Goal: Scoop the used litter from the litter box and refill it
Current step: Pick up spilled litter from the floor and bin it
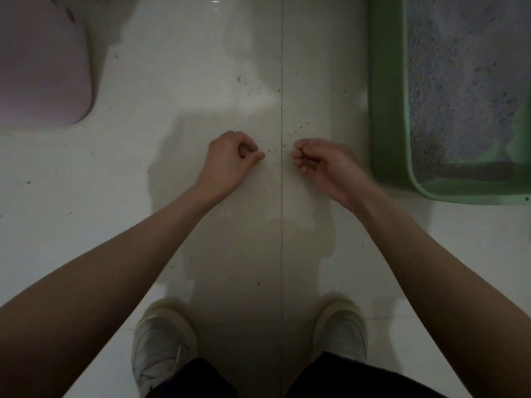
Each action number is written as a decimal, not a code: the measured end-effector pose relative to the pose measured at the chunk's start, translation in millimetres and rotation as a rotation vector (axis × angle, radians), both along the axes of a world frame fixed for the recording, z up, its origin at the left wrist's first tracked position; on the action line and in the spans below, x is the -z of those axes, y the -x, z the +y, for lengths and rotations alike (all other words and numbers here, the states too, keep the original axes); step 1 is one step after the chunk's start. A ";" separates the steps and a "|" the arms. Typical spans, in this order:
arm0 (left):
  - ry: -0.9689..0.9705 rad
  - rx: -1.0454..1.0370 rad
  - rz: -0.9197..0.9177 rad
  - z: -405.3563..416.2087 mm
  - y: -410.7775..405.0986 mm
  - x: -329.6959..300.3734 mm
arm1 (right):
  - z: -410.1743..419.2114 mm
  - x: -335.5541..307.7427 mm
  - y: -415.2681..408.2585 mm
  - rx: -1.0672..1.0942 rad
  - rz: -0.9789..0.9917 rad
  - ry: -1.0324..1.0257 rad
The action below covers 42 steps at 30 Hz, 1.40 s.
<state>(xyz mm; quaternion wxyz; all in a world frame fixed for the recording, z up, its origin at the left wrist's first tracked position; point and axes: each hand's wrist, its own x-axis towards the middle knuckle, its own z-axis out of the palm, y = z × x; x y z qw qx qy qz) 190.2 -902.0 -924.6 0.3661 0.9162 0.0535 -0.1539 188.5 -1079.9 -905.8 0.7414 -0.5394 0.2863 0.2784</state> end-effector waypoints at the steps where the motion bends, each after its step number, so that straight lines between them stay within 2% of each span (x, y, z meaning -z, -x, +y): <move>1: -0.023 0.010 0.005 -1.3 -2.1 2.1 | 2.0 2.4 -2.9 -0.110 -0.084 0.206; 3: -0.063 0.040 0.004 -2.8 -4.1 6.2 | 9.1 8.8 -7.8 -0.343 -0.258 0.602; 5: -0.088 0.065 -0.004 -4.5 -5.8 8.7 | 17.4 14.9 -10.8 -0.491 -0.383 0.805; 10: -0.134 0.116 0.016 -7.3 -8.6 10.8 | 30.9 25.4 -10.3 -0.634 -0.499 0.989; 14: -0.135 0.123 0.032 -7.3 -10.5 9.7 | 37.1 24.8 -11.5 -0.680 -0.516 1.052; 16: -0.089 0.105 0.035 -5.6 -10.8 5.3 | 39.1 23.4 -10.9 -0.737 -0.524 1.062; 19: 0.095 -0.057 0.087 1.6 -11.2 -2.8 | 39.2 22.5 -10.1 -0.813 -0.536 1.073; 20: 0.161 -0.127 0.111 5.0 -11.1 -5.4 | 38.4 22.3 -10.6 -0.798 -0.537 1.059; 22: 0.401 -0.309 0.196 12.6 -12.3 -10.7 | 35.5 19.5 -11.5 -0.618 -0.467 0.963; 23: 0.589 -0.417 0.260 16.7 -14.3 -14.4 | 32.5 16.9 -12.4 -0.476 -0.389 0.846; 25: 0.896 -0.562 0.336 25.3 -16.9 -17.5 | 25.6 9.4 -13.7 -0.177 -0.186 0.406; 27: 0.920 -0.549 0.313 32.0 -16.2 -17.1 | 21.6 4.4 -12.5 0.000 -0.015 -0.018; 29: 0.878 -0.511 0.277 34.1 -12.6 -14.8 | 20.7 2.6 -13.1 -0.001 0.027 -0.108; 31: 0.878 -0.498 0.268 33.6 -10.3 -14.2 | 24.4 3.5 -13.9 -0.096 -0.051 0.066; 34: 0.907 -0.513 0.272 34.7 -10.6 -13.8 | 32.4 7.8 -14.6 -0.481 -0.345 0.685; 35: 0.901 -0.517 0.277 36.0 -11.2 -13.9 | 34.7 10.7 -13.9 -0.580 -0.419 0.813; 39: 0.796 -0.527 0.302 38.5 -16.7 -13.5 | 39.8 18.3 -11.4 -0.726 -0.486 0.967; 42: 0.532 -0.446 0.208 34.5 -27.8 -10.5 | 44.7 18.3 -11.8 -0.736 -0.498 1.007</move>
